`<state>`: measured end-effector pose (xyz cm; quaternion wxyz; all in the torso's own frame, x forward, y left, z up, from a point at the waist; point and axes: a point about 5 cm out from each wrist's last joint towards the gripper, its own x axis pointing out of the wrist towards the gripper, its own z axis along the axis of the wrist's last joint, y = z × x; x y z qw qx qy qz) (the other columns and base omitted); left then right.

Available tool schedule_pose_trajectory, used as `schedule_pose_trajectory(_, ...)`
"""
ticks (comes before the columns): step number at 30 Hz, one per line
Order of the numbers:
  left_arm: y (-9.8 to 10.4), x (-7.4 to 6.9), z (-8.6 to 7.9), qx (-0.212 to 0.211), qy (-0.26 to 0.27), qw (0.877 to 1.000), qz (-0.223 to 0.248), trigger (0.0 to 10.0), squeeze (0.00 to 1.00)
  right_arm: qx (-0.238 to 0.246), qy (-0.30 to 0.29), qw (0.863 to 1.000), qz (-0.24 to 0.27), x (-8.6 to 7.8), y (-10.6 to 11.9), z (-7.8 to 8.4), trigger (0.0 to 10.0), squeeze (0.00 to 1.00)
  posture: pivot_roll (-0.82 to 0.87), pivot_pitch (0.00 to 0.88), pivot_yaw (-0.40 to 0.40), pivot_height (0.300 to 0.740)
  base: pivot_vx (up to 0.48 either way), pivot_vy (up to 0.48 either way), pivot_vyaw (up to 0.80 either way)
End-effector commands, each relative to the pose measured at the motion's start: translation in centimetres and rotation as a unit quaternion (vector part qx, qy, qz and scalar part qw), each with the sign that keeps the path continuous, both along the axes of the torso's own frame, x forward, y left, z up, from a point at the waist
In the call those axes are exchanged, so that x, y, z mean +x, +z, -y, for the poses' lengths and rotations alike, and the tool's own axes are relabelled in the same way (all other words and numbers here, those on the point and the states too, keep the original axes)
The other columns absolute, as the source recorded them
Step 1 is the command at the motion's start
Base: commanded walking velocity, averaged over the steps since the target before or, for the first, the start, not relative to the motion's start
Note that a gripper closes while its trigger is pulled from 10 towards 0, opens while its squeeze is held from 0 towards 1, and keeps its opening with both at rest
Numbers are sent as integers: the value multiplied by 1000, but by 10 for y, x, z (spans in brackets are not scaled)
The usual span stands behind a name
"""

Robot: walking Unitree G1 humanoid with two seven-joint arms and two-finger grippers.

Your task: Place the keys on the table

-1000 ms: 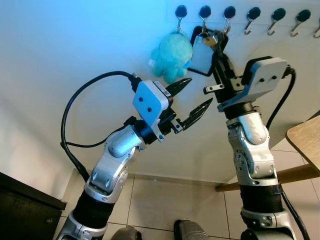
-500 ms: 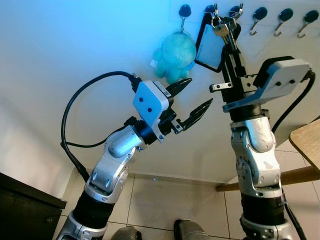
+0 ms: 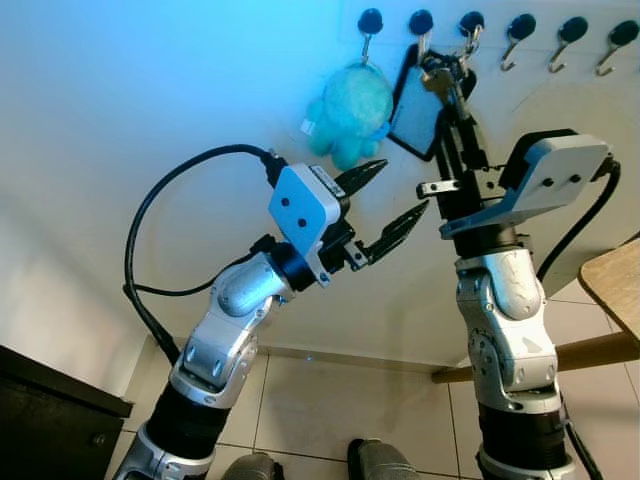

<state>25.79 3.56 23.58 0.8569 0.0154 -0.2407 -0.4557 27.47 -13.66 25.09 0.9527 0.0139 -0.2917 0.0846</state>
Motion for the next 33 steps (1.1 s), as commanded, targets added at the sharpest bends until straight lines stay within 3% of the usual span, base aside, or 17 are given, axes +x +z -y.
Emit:
schedule_pose_trajectory(1,0,-3,-1,2,-1,1000,3,10000,0,-9,-29,999,-26,1,-11,6,10000,1000,34,134,22,740,0,0,0)
schedule_pose_trajectory(4,0,-3,-1,3,-1,1000,3,10000,0,-1,-68,997,-43,2,-18,16,10000,1000,34,134,21,740,0,0,0)
schedule_pose_trajectory(5,-1,-3,-1,3,-1,1000,3,10000,0,9,-101,993,-57,3,-23,26,10000,153,34,135,21,740,0,0,0)
schedule_pose_trajectory(6,-1,-3,-1,3,-2,1000,2,10000,0,21,-131,989,-69,3,-27,37,10000,0,35,135,21,740,0,0,0)
schedule_pose_trajectory(10,-1,-3,-1,1,-2,1000,-1,10000,0,49,-176,980,-82,2,-32,57,10000,0,34,137,22,740,0,0,0)
schedule_pose_trajectory(33,-1,-3,-1,-1,2,1000,-5,10000,0,40,-176,981,-72,-2,-33,51,10000,0,34,145,19,740,0,0,0)
